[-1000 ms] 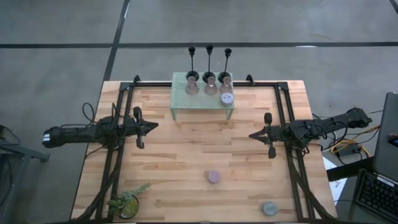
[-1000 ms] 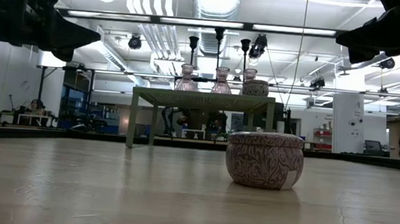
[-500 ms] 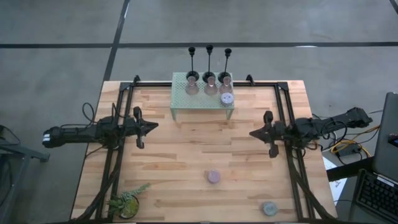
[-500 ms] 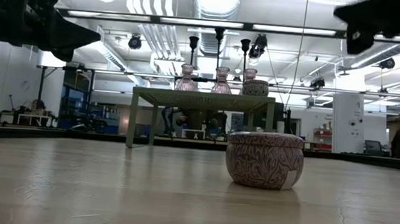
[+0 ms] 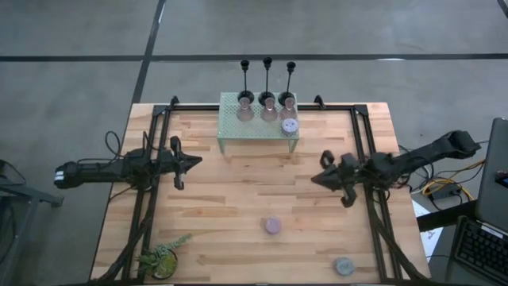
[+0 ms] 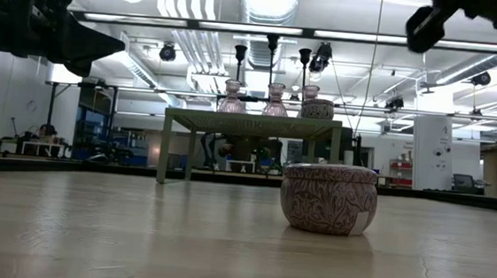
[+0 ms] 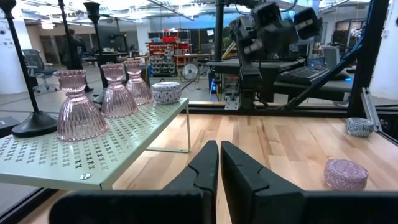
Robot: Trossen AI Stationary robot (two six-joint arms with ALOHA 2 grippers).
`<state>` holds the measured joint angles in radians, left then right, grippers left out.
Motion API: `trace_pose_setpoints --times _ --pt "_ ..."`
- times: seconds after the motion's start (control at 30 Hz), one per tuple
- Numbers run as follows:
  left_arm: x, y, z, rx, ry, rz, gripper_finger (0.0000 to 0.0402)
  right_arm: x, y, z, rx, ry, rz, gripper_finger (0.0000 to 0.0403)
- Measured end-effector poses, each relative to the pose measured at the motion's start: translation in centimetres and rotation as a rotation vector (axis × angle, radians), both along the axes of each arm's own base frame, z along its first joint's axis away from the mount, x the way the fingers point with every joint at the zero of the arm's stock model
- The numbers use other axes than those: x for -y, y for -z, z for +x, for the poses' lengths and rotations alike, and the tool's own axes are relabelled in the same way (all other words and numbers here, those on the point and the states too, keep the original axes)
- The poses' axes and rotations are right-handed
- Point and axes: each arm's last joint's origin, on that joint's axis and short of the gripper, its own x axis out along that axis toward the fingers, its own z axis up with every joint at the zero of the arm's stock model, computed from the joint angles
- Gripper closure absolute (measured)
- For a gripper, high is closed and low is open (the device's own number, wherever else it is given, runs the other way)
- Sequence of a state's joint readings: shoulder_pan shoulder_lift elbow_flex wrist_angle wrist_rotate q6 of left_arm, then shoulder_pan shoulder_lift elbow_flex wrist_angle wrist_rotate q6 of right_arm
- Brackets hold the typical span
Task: Pick & Place candle stick holders
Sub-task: Put the green scented candle on the shelf
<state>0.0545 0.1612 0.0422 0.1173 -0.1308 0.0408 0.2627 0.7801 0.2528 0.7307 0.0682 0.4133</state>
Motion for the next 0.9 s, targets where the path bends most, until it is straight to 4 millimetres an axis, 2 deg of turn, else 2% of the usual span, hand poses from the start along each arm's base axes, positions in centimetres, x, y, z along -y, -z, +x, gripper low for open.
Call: trace_pose_setpoints --times 0.1,0.27,0.43,0.57,0.7,0.83,0.9 --pt "0.0 0.0 0.0 0.001 0.000 0.000 0.0378 -0.7 0.9 1.7 -0.109 -0.054 0.067 0.0394" --pt "0.0 0.0 0.0 0.003 0.000 0.000 0.0378 -2.6 1.1 5.4 -0.291 -0.198 0.054 0.0394" --pt "0.0 0.0 0.0 0.002 0.000 0.000 0.0378 -4.0 1.1 7.9 -0.682 -0.336 0.019 0.0394" --pt "0.0 0.0 0.0 0.000 0.000 0.000 0.0378 -5.6 0.9 8.2 -1.048 -0.335 -0.011 0.0394" --pt "0.0 0.0 0.0 -0.001 0.000 0.000 0.0378 -7.8 0.0 7.6 -1.330 -0.330 -0.040 0.0381" --pt "0.0 0.0 0.0 -0.002 0.000 0.000 0.0378 -10.3 -1.0 6.5 -1.530 -0.275 -0.079 0.0344" --pt "0.0 0.0 0.0 -0.003 0.000 0.000 0.0378 -11.7 -1.5 6.0 -1.577 -0.273 -0.091 0.0317"
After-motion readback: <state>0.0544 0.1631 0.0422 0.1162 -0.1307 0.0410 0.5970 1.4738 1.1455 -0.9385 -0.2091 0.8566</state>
